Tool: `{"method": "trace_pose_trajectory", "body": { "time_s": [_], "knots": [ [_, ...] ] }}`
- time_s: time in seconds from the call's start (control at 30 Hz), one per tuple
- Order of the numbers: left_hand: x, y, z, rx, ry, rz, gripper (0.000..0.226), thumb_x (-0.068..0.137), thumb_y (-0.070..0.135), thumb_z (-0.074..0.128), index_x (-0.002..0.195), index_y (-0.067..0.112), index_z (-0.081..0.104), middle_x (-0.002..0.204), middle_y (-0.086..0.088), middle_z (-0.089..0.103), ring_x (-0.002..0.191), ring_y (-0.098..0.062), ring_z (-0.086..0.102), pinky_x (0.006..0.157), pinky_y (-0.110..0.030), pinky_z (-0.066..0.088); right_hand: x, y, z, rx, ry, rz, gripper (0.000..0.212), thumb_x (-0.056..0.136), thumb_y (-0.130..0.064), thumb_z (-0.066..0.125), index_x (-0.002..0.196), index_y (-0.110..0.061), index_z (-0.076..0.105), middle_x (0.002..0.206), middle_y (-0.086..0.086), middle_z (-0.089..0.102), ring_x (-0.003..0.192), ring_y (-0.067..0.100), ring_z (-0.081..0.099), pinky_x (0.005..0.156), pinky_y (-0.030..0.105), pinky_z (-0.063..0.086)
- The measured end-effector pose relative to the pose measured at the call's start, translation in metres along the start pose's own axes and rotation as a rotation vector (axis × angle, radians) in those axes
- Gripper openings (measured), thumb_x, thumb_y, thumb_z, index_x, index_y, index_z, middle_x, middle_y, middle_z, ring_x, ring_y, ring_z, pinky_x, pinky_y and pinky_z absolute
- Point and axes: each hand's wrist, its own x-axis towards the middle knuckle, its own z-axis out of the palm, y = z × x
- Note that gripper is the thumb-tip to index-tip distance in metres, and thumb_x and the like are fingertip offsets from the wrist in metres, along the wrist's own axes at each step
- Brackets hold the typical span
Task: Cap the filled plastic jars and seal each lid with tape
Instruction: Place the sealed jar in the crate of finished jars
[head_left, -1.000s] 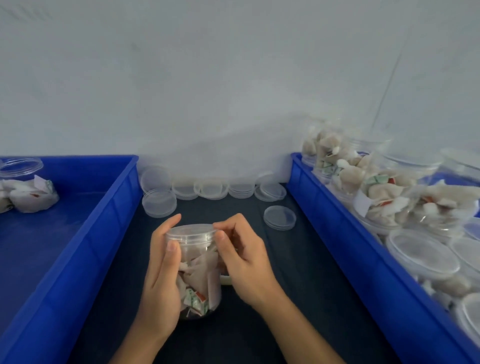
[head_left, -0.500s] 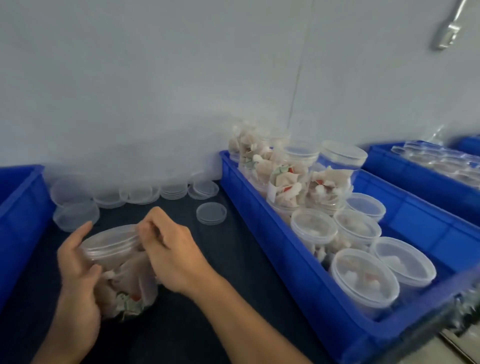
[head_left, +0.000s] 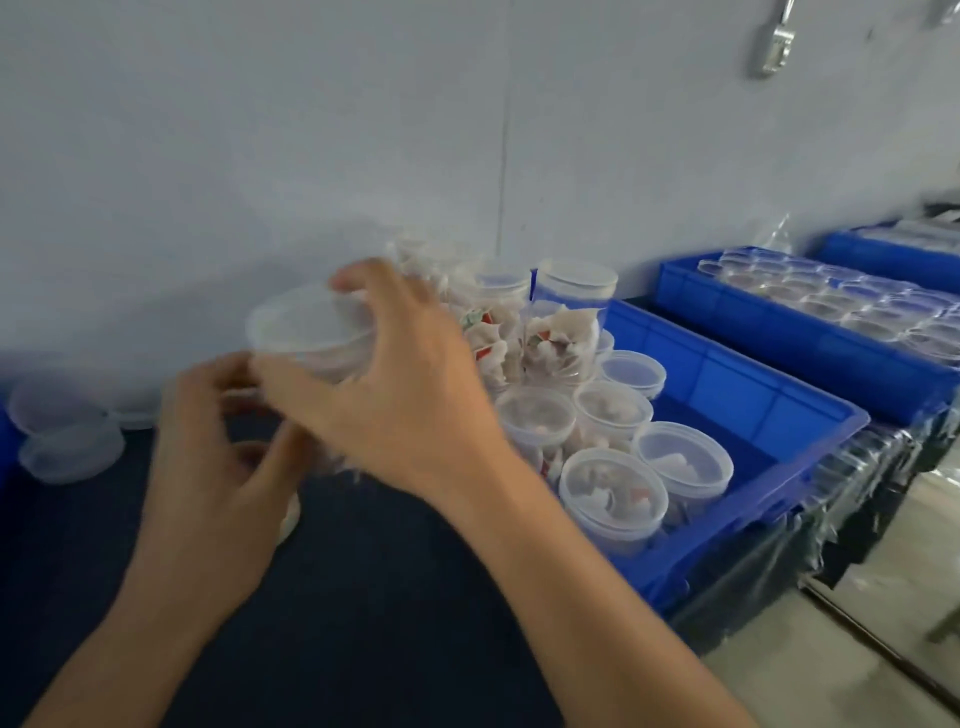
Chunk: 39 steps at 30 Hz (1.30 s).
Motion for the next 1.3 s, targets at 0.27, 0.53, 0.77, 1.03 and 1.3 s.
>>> {"method": "trace_pose_trajectory", "body": {
  "time_s": [0.27, 0.53, 0.77, 1.03, 1.3],
  "knots": [
    [0.026, 0.018, 0.098, 0.048, -0.253, -0.079, 0.066, 0.083, 0.035, 0.089, 0.138, 0.040, 0.053, 0.122, 0.022, 0.062, 0.106, 0.008, 0.064, 0.081, -0.013, 0.058, 0.013, 0.038, -0.088, -0.071, 0.159, 0.193, 0.055, 0.081, -0.055, 0.080, 0.128, -0.041, 0.055, 0.128, -0.013, 0.056, 0.116, 0.002, 0.056, 0.088, 0.022, 0.047],
    [0.024, 0.000, 0.140, 0.029, -0.352, -0.092, 0.045, 0.085, 0.034, 0.086, 0.114, 0.053, 0.057, 0.112, 0.023, 0.064, 0.104, 0.005, 0.064, 0.082, -0.022, 0.060, 0.007, 0.084, -0.096, -0.043, 0.196, 0.321, 0.054, 0.084, -0.049, 0.077, 0.129, -0.041, 0.049, 0.135, -0.009, 0.053, 0.108, -0.003, 0.053, 0.072, 0.018, 0.041],
    [0.023, -0.011, 0.145, 0.045, -0.362, -0.088, 0.052, 0.090, 0.034, 0.082, 0.120, 0.061, 0.049, 0.117, 0.021, 0.062, 0.108, 0.006, 0.061, 0.086, -0.023, 0.059, 0.002, 0.105, -0.091, -0.052, 0.202, 0.312, 0.056, 0.086, -0.051, 0.076, 0.132, -0.047, 0.046, 0.135, -0.010, 0.047, 0.114, 0.006, 0.056, 0.073, 0.017, 0.044],
    [0.019, -0.011, 0.146, 0.138, -0.376, -0.096, 0.054, 0.094, 0.040, 0.074, 0.143, 0.036, 0.052, 0.123, 0.019, 0.060, 0.113, -0.002, 0.060, 0.100, -0.034, 0.057, 0.000, 0.082, -0.080, -0.333, 0.435, 0.201, 0.058, 0.093, -0.045, 0.069, 0.144, -0.027, 0.047, 0.151, 0.001, 0.036, 0.135, 0.021, 0.036, 0.100, 0.030, 0.032],
    [0.024, -0.019, 0.058, 0.104, -0.149, -0.160, 0.038, 0.098, 0.034, 0.070, 0.135, 0.035, 0.061, 0.116, 0.017, 0.069, 0.103, 0.002, 0.067, 0.082, -0.015, 0.056, -0.009, 0.029, -0.017, -0.403, 0.570, -0.204, 0.035, 0.094, -0.031, 0.056, 0.123, -0.012, 0.060, 0.122, 0.008, 0.058, 0.104, 0.028, 0.054, 0.089, 0.034, 0.036]
  ]
}}
